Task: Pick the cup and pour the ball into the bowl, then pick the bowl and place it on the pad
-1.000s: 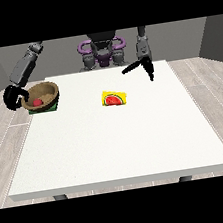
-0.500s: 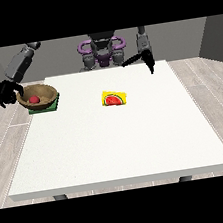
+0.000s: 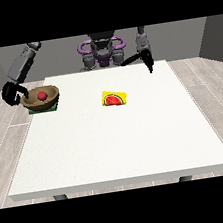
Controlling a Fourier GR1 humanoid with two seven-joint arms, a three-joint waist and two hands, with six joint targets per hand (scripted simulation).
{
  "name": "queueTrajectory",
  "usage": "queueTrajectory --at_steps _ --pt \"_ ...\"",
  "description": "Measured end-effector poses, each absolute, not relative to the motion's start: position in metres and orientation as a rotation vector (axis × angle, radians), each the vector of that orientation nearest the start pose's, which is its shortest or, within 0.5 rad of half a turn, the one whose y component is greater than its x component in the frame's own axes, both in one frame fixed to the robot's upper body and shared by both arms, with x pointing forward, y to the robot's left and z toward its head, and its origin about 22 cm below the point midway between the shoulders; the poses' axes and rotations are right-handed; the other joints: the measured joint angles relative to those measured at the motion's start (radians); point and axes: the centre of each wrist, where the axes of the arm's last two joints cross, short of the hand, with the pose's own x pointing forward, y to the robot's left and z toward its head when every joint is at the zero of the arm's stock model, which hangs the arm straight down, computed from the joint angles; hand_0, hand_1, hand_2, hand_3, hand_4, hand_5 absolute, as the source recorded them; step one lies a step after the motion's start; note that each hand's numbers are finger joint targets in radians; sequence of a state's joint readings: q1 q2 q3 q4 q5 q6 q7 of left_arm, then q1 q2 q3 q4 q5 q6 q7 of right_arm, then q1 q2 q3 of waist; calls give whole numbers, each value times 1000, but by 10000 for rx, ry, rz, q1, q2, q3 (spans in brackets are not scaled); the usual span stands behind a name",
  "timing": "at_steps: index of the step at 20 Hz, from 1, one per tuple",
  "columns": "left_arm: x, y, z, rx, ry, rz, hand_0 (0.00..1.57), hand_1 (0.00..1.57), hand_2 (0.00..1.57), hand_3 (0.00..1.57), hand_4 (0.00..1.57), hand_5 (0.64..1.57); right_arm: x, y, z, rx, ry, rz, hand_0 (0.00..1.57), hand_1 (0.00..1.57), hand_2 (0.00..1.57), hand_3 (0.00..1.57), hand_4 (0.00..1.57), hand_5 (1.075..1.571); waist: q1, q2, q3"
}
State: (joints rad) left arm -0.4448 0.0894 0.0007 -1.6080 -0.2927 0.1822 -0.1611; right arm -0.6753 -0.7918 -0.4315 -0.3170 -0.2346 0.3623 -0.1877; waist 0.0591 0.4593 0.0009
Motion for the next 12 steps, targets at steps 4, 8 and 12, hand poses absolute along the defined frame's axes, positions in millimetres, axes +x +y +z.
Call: queueTrajectory --at_steps 4,8,12 --pt "317 198 142 3236 -22431 -2424 0 0 0 0 0 1565 307 -538 107 -3768 -14492 -2323 181 181 475 428 0 1489 53 276 7" --pt "314 199 147 3333 -22579 -2273 0 0 0 0 0 1565 305 -546 123 -4455 -14596 -2253 0 0 379 223 0 1478 -49 403 7" --pt "306 200 148 3328 -22497 -2276 0 0 0 0 0 1568 303 -552 134 -4717 -14479 -2271 0 0 326 275 0 1492 -13 291 7"
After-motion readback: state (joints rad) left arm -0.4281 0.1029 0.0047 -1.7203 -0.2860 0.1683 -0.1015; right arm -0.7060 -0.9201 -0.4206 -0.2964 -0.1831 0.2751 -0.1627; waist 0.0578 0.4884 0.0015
